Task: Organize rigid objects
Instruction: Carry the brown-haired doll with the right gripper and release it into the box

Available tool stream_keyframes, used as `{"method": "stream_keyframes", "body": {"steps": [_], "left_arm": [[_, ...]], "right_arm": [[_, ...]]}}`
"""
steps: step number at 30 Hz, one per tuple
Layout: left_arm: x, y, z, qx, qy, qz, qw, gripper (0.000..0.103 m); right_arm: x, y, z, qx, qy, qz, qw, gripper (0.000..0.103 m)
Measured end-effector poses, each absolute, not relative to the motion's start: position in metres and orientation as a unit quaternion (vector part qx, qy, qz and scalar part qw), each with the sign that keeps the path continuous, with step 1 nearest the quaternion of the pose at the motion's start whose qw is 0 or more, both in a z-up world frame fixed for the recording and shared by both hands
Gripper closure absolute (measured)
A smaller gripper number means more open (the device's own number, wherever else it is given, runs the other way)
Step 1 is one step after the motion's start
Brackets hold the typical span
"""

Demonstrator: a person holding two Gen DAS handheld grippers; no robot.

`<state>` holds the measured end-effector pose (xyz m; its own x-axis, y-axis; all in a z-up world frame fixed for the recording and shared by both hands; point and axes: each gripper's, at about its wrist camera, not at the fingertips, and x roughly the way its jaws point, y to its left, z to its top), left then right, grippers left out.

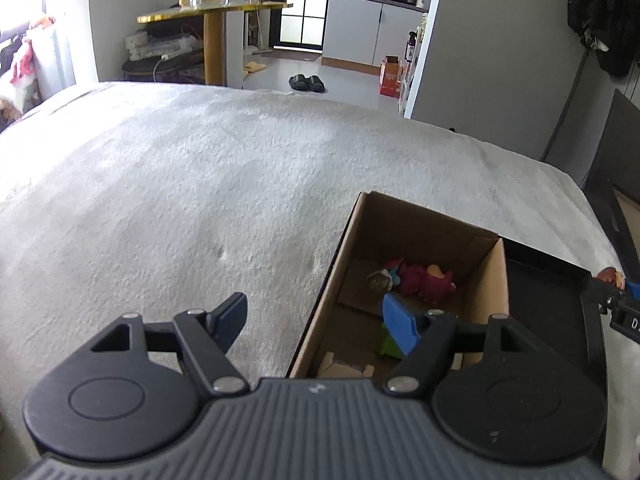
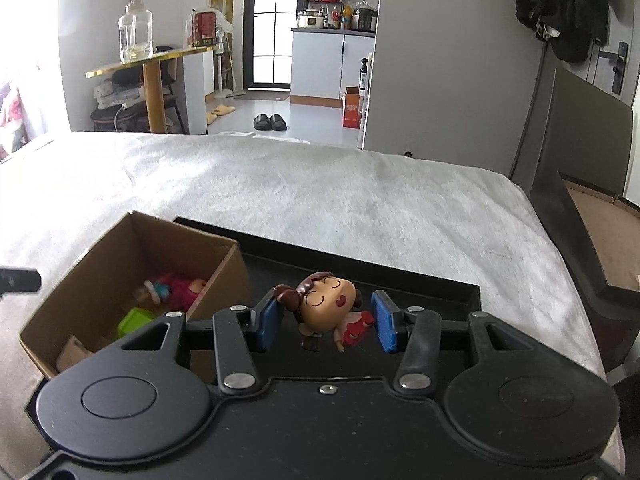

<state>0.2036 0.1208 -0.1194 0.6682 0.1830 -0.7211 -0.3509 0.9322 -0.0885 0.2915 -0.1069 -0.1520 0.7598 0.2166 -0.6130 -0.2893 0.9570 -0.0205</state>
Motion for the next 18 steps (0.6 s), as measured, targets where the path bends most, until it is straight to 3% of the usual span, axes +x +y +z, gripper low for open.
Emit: {"method": "stream_keyframes", "body": {"steps": [18], "left_arm": [[0.190, 0.161, -0.136, -0.173, 0.382, 0.122, 0.900, 0.030]], "right_arm": [[0.292, -0.054, -0.136, -0.067, 0.305, 0.134, 0.941, 0.056]]}}
